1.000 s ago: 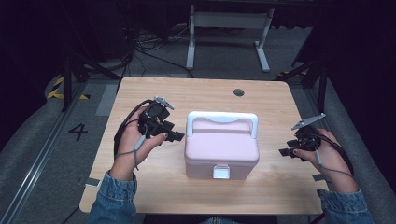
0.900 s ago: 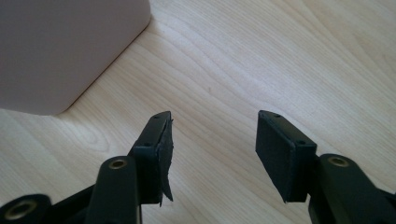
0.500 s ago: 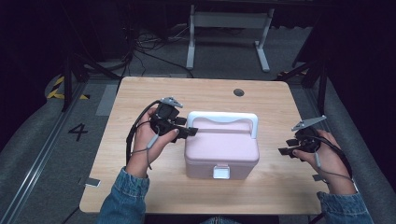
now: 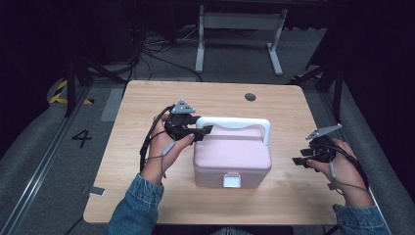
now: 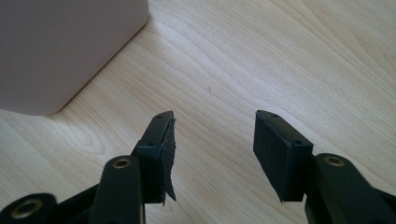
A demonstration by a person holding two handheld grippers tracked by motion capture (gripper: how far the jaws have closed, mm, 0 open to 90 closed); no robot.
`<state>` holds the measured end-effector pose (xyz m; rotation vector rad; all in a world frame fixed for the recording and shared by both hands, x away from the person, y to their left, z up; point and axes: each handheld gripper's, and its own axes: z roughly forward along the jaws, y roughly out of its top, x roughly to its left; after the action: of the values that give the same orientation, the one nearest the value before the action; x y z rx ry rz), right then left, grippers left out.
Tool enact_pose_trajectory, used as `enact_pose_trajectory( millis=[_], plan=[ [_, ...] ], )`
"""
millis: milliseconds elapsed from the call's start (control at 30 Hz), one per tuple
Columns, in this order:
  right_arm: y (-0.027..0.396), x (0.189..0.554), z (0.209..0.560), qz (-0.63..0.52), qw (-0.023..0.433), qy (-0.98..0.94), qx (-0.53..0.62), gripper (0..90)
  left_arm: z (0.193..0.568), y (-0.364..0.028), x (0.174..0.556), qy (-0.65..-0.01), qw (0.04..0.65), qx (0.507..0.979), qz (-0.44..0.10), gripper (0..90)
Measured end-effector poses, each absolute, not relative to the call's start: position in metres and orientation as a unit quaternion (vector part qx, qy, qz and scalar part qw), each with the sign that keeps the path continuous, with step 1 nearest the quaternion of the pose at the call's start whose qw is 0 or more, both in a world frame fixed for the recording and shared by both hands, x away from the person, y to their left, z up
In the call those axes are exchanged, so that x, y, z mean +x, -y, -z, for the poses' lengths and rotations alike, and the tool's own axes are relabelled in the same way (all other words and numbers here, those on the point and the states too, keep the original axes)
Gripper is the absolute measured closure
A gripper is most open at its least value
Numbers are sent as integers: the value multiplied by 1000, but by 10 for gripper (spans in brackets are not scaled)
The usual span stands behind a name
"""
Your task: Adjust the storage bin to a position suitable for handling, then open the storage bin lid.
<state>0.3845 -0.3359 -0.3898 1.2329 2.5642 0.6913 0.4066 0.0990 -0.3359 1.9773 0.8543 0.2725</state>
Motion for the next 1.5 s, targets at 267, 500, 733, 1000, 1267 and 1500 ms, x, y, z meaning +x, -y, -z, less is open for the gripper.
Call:
enact_pose_trajectory(
  millis=[267, 500, 733, 1000, 1267, 1500],
  plan=[
    [338, 382, 390, -235, 108, -869, 423, 498, 337, -93, 405, -340, 465, 809, -116, 579],
    [336, 383, 389, -240, 111, -868, 419, 512, 333, -94, 404, -333, 466, 812, -114, 734],
    [335, 382, 387, -252, 112, -866, 417, 527, 327, -93, 399, -323, 465, 815, -121, 730],
    [335, 380, 384, -263, 113, -863, 417, 533, 324, -95, 401, -314, 486, 806, -121, 727],
    [339, 374, 379, -284, 118, -852, 423, 563, 318, -98, 403, -303, 504, 798, -130, 725],
    [335, 365, 373, -324, 103, -841, 420, 598, 316, -101, 410, -299, 520, 791, -120, 729]
  ],
)
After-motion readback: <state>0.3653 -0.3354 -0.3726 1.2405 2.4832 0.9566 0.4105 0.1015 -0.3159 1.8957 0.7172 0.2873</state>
